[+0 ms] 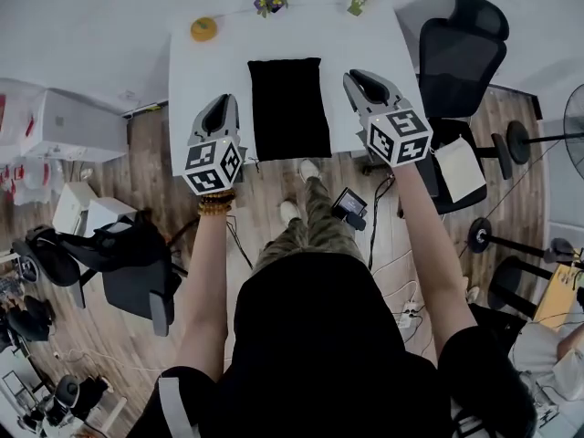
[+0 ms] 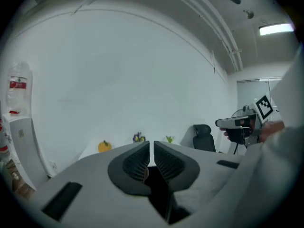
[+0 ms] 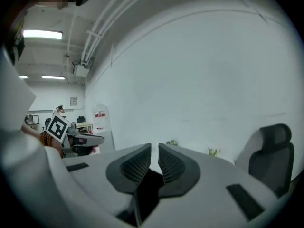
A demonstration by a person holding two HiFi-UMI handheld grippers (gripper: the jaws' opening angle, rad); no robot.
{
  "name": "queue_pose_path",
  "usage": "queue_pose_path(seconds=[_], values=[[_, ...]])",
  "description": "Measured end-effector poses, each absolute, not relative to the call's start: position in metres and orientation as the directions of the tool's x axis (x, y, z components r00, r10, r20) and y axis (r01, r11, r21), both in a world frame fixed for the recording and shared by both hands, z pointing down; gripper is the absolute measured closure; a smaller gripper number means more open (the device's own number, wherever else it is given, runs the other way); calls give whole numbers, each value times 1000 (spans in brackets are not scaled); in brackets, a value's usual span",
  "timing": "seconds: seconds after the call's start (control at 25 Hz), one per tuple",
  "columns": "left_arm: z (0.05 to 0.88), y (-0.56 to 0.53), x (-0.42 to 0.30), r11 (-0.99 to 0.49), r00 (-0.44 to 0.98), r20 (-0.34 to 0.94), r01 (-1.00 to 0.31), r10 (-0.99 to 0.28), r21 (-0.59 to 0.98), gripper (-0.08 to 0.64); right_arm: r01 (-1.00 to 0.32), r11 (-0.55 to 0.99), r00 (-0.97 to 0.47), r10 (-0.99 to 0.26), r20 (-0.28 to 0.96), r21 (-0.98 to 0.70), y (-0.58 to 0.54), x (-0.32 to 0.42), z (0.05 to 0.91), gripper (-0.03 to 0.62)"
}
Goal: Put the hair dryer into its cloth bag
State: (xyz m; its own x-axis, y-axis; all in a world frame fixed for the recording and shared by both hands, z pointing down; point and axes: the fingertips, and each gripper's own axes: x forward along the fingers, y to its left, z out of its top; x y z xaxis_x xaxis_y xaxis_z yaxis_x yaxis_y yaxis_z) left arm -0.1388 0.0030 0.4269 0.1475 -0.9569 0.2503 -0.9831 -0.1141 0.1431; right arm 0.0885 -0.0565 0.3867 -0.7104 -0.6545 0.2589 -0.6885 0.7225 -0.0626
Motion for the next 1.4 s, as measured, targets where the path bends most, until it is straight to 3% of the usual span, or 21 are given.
queue_pose_path(seconds=[0.32, 0.6, 0.84, 1.28, 1.4], values=[[276, 2, -100, -92, 92, -84, -996, -992, -8, 522, -793, 583, -602, -794, -81, 176, -20, 74, 252, 552], [236, 37, -69, -87, 98, -197, -994, -975, -60, 522, -854, 466, -512, -832, -214, 231, 24, 78, 218, 552], [247, 58, -60, -2, 22, -262, -997, -965, -80, 523, -859, 472, -505, -844, -180, 199, 43, 69, 253, 552], [301, 75, -51, -33, 51, -187, -995, -981, -97, 523, -832, 533, -550, -828, -111, 154, 61, 49, 297, 552], [317, 80, -48, -60, 86, -142, -982, -986, -181, 523, -828, 539, -555, -827, -91, 158, 63, 46, 310, 553]])
